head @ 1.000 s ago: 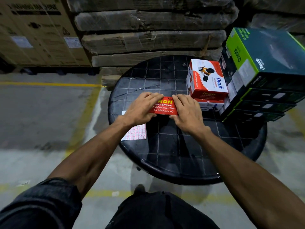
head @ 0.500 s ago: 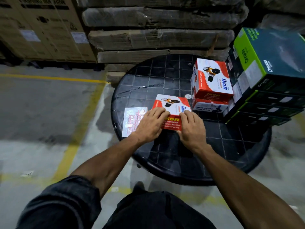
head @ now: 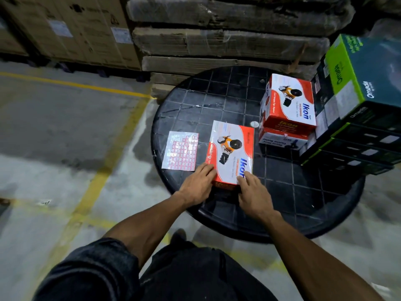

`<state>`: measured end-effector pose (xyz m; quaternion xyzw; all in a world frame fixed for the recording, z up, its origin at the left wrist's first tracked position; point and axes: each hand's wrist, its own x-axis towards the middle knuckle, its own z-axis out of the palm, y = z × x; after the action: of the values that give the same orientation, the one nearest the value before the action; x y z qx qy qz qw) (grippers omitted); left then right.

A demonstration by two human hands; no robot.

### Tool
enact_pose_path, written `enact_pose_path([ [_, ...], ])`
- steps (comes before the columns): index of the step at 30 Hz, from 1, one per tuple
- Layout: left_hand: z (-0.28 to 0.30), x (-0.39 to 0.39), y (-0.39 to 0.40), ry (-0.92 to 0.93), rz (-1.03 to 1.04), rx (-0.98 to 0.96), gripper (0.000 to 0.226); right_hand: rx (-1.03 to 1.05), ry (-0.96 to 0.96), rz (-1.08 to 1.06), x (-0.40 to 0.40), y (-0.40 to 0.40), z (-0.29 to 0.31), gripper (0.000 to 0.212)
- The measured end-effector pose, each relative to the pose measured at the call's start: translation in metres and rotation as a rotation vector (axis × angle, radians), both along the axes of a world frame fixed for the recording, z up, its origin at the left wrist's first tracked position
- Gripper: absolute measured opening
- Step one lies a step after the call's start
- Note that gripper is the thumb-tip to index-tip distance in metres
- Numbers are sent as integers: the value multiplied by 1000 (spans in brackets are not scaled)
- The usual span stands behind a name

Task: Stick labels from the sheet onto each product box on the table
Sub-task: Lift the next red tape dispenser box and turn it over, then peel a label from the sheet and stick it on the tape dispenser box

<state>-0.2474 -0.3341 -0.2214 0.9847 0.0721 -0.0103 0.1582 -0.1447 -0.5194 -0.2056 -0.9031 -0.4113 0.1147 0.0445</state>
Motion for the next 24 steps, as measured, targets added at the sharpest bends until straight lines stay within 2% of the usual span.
enact_pose_path([
  [6,4,-20,13,-3,203,-105,54,77,-84,52,4,13,3,32],
  [15,-6,-32,69,93,478,-91,37,198,91,64,-3,82,9,27],
  [24,-24,13,164,188,434,-57,43,225,165,8,13,193,5,23],
])
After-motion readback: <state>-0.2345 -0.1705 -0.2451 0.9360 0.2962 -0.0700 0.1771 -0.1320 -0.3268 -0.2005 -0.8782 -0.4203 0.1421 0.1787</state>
